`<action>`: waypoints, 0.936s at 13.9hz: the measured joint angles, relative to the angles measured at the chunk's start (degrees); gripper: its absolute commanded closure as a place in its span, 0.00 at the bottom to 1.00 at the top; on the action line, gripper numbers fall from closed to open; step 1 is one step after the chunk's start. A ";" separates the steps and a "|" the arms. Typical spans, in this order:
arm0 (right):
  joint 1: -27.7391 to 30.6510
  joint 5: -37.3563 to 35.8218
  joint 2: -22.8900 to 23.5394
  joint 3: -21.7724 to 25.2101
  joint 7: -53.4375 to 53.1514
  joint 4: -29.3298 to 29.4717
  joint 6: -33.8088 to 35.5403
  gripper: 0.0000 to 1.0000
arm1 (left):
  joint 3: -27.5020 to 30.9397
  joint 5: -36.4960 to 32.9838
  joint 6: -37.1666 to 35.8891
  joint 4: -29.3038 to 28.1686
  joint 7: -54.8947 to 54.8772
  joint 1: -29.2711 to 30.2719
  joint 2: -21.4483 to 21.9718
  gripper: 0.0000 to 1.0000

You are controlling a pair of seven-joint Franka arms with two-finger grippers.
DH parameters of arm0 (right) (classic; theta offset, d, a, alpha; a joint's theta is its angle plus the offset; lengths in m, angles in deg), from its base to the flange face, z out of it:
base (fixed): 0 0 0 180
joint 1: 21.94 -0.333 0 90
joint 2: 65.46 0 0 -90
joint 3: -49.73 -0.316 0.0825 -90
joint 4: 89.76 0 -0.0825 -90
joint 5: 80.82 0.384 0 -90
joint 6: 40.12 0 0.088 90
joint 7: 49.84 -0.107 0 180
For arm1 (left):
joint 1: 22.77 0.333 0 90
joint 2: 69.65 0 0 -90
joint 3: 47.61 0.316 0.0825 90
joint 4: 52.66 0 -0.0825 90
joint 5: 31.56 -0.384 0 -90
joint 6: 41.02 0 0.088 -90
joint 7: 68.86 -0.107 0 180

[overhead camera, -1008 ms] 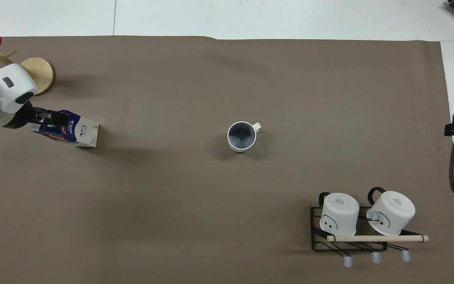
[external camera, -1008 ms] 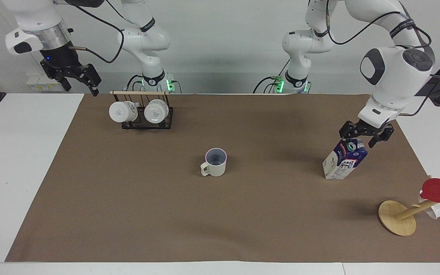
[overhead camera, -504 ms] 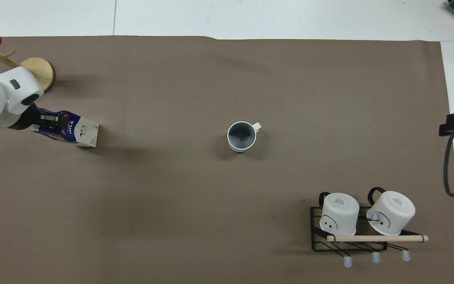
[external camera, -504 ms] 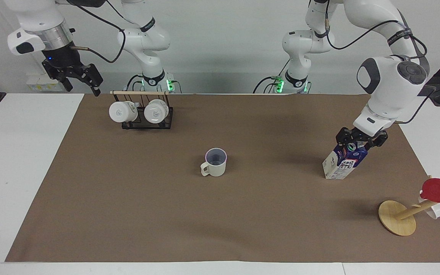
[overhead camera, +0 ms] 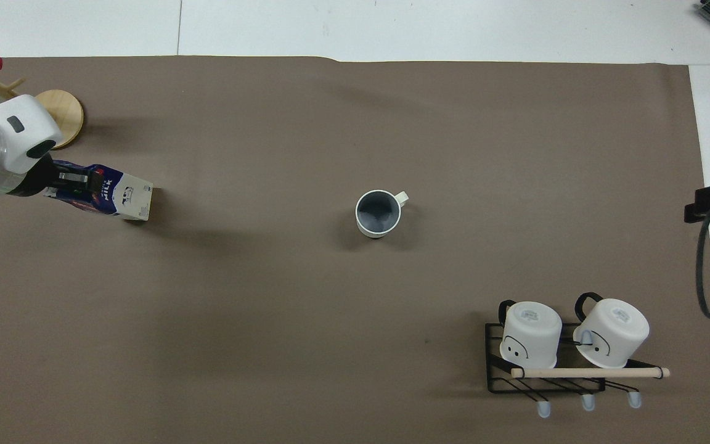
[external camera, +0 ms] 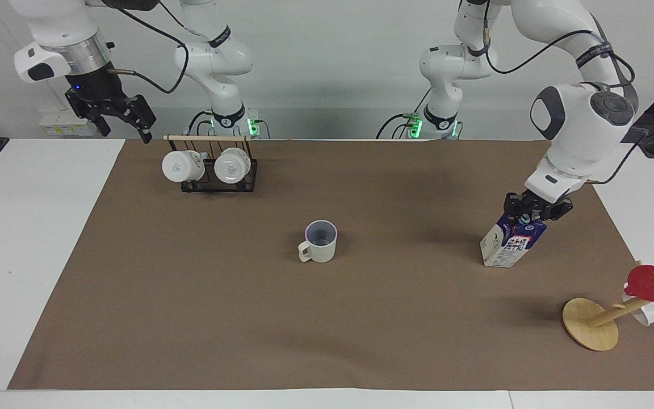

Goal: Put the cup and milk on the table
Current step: 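Grasp the blue-and-white milk carton with the left gripper, then carry the milk carton beside the white mug with the left gripper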

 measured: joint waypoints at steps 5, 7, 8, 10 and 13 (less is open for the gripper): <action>-0.17 0.00 -0.13 -0.11 0.12 0.07 0.14 0.00 | -0.60 0.09 -2.46 2.75 5.96 -4.29 0.99 0.51; -0.20 0.00 -0.13 -0.15 0.12 0.07 0.14 0.00 | -0.71 0.09 -2.58 2.80 12.51 -9.06 0.99 0.51; -0.20 0.00 -0.13 -0.15 0.12 0.07 0.14 0.00 | -0.78 0.09 -2.58 2.83 15.77 -11.67 0.99 0.51; -0.20 0.00 -0.13 -0.15 0.12 0.07 0.14 0.00 | -0.85 0.03 -2.60 2.89 20.73 -15.83 0.99 0.51; -0.20 0.00 -0.13 -0.15 0.12 0.07 0.14 0.00 | -0.89 -0.04 -2.63 2.93 26.87 -20.78 0.99 0.51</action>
